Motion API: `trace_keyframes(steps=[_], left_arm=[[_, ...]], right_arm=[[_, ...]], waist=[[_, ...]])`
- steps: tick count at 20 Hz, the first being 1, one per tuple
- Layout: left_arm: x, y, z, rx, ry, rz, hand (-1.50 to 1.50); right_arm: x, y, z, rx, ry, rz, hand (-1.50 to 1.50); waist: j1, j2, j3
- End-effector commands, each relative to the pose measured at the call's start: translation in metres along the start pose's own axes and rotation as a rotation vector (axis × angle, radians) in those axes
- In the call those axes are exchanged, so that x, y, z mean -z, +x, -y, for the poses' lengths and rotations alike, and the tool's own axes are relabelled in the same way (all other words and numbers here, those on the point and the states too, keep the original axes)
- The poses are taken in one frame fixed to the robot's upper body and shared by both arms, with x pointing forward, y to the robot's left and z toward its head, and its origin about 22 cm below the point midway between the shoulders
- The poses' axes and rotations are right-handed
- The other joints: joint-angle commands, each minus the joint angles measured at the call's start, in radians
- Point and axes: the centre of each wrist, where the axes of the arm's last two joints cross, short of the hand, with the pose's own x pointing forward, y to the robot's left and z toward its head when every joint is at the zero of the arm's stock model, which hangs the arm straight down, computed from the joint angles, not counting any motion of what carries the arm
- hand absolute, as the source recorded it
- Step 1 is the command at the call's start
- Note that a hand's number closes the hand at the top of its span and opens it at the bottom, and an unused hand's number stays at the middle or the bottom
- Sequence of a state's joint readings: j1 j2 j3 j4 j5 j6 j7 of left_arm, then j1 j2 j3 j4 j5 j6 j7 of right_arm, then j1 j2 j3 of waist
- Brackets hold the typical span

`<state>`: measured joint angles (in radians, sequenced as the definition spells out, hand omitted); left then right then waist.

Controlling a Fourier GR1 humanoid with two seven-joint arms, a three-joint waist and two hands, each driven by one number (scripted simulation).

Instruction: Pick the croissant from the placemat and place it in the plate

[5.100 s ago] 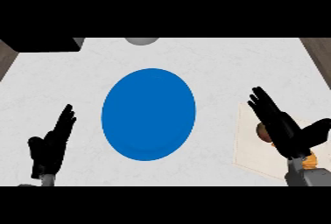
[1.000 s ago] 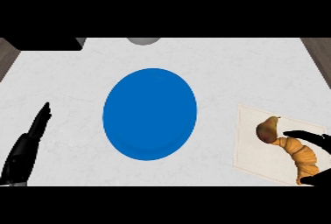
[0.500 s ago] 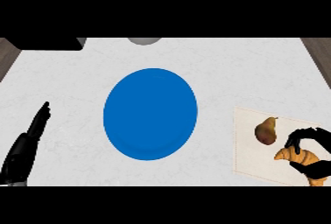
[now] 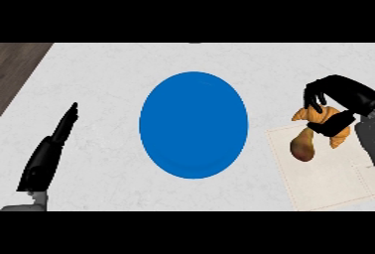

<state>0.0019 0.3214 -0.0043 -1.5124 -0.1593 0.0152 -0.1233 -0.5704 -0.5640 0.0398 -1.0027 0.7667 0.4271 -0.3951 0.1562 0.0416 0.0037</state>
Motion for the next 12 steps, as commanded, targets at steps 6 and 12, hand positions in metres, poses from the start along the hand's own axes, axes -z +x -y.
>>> trace_keyframes(steps=[6, 12], left_arm=[[0.008, -0.002, -0.007, 0.005, 0.016, -0.019, 0.0], [0.001, -0.01, -0.008, 0.016, 0.019, -0.048, 0.0]], right_arm=[[0.042, 0.018, 0.058, -0.117, -0.301, 0.17, 1.5], [0.059, 0.036, 0.086, -0.056, -0.484, 0.459, 1.5]], waist=[[-0.035, -0.002, 0.001], [-0.071, -0.014, 0.0]])
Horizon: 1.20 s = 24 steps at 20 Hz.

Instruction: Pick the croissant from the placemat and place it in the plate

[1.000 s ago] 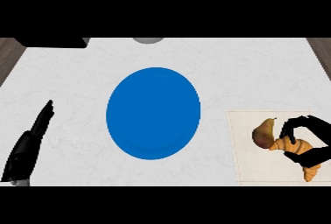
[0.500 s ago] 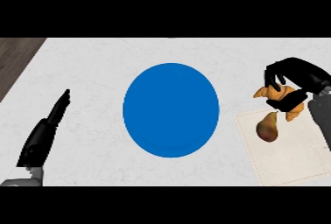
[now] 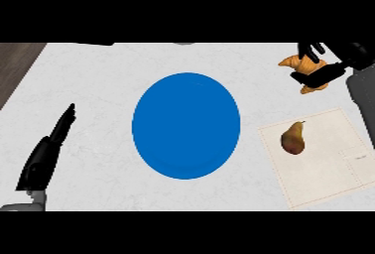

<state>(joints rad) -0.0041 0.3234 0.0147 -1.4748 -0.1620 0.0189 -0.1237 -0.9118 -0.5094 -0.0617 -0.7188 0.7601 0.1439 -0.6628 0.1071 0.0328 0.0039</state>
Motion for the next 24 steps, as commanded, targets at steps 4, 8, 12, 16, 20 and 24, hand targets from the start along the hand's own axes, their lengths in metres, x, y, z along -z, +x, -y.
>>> trace_keyframes(steps=[4, 8, 12, 16, 20, 24], left_arm=[[-0.002, -0.012, -0.014, -0.006, 0.055, -0.043, 0.0], [-0.008, -0.015, -0.021, 0.008, 0.062, -0.051, 0.0], [-0.021, -0.023, -0.021, 0.01, 0.084, -0.072, 0.0], [-0.019, -0.023, -0.012, 0.007, 0.072, -0.082, 0.0], [-0.029, -0.023, -0.016, 0.013, 0.08, -0.082, 0.0], [-0.032, -0.004, -0.005, 0.003, 0.07, -0.096, 0.0]], right_arm=[[0.035, 0.013, 0.025, 0.182, -0.073, 0.336, 1.5], [0.067, 0.038, 0.013, 0.256, -0.001, 0.427, 1.5], [0.092, 0.068, 0.007, 0.29, 0.05, 0.472, 1.5], [0.106, 0.102, -0.02, 0.333, 0.073, 0.492, 1.5], [0.136, 0.148, -0.036, 0.359, 0.15, 0.453, 1.5], [0.144, 0.187, -0.065, 0.348, 0.236, 0.438, 1.5]], waist=[[-0.056, -0.018, -0.003], [-0.071, -0.024, -0.004], [-0.082, -0.03, -0.004], [-0.108, -0.037, -0.004], [-0.098, -0.036, -0.004], [-0.097, -0.039, -0.004]])
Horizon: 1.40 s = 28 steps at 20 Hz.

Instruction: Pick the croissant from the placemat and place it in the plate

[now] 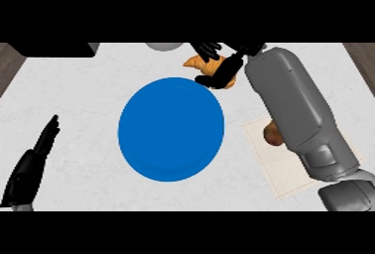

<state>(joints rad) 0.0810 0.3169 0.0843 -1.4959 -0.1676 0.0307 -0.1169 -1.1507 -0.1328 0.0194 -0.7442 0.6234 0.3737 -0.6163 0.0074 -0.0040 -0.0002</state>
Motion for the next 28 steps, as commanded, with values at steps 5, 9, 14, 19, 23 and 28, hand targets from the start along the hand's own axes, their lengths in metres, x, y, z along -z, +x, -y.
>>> trace_keyframes(steps=[5, 9, 14, 19, 23, 28], left_arm=[[-0.002, 0.005, 0.005, 0.017, -0.017, 0.013, 0.0], [-0.01, -0.013, -0.003, 0.004, -0.004, 0.021, 0.0], [0.013, 0.009, 0.001, 0.004, -0.012, 0.018, 0.0], [0.013, 0.001, 0.016, -0.009, -0.023, 0.018, 0.0], [0.006, 0.007, 0.012, -0.006, -0.004, 0.029, 0.0], [0.007, 0.008, 0.008, -0.005, -0.02, 0.028, 0.0]], right_arm=[[0.033, 0.023, -0.079, -0.003, 0.192, -0.041, 1.5], [0.033, 0.022, -0.107, -0.004, 0.204, -0.076, 1.5], [0.021, 0.007, -0.128, 0.185, 0.2, -0.214, 1.5], [0.037, 0.02, -0.14, 0.132, 0.212, -0.305, -1.5], [0.024, 0.021, -0.159, 0.222, 0.131, -0.249, -1.5], [0.024, 0.008, -0.13, 0.407, -0.096, -0.256, -1.5]], waist=[[0.008, 0.002, 0.0], [0.022, 0.006, 0.0], [0.04, 0.011, 0.0], [0.038, 0.011, 0.0], [0.027, 0.008, 0.0], [0.032, 0.011, 0.001]])
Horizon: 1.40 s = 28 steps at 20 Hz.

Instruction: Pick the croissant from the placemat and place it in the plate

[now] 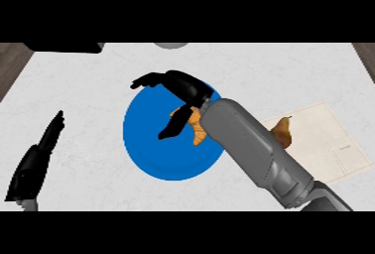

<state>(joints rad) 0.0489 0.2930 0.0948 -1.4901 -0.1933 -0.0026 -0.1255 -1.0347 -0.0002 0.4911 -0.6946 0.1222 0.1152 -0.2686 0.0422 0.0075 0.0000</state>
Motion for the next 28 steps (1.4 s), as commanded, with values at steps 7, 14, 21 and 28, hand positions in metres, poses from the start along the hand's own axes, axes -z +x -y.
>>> trace_keyframes(steps=[7, 14, 21, 28], left_arm=[[-0.015, -0.008, 0.002, -0.006, 0.005, 0.003, 0.0], [0.002, 0.009, 0.007, -0.003, 0.005, 0.024, 0.0], [0.01, 0.006, 0.001, -0.021, -0.014, 0.038, 0.0], [0.013, 0.013, 0.01, 0.001, -0.03, 0.061, 0.0]], right_arm=[[-0.014, -0.027, 0.058, 0.283, -0.273, -0.065, -1.5], [-0.072, -0.061, 0.132, 0.447, -0.347, 0.047, -1.5], [-0.117, -0.083, 0.16, 0.382, -0.367, 0.084, -1.5], [-0.151, -0.09, 0.185, 0.35, -0.384, 0.073, -1.5]], waist=[[-0.012, 0.002, 0.0], [0.009, 0.015, 0.001], [0.037, 0.029, 0.001], [0.053, 0.036, 0.003]])
